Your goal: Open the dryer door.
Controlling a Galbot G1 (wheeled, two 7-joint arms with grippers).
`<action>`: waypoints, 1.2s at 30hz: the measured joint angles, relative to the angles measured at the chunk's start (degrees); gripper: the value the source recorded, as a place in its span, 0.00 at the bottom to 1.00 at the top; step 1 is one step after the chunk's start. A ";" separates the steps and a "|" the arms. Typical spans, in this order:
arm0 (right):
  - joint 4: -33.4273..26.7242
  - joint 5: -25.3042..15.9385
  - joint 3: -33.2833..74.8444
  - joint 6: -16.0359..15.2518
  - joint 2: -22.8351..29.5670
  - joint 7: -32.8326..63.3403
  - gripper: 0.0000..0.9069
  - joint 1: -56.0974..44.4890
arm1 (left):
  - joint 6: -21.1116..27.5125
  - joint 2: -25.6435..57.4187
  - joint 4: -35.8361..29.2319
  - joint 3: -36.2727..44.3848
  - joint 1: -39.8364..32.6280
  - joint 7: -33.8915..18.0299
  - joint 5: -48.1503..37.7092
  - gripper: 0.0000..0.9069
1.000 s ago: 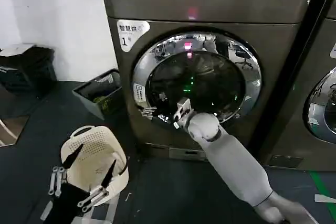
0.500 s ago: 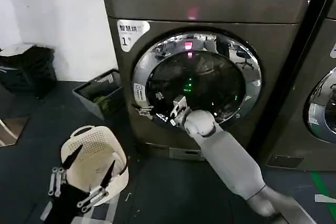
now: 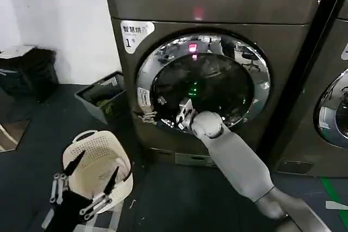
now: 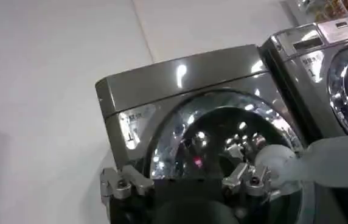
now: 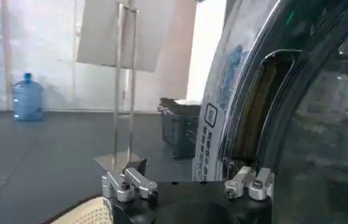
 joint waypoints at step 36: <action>17.01 15.21 -0.77 -4.09 -16.05 -23.46 1.00 -3.81 | 14.65 11.40 9.53 -5.11 -12.61 -1.69 -16.27 1.00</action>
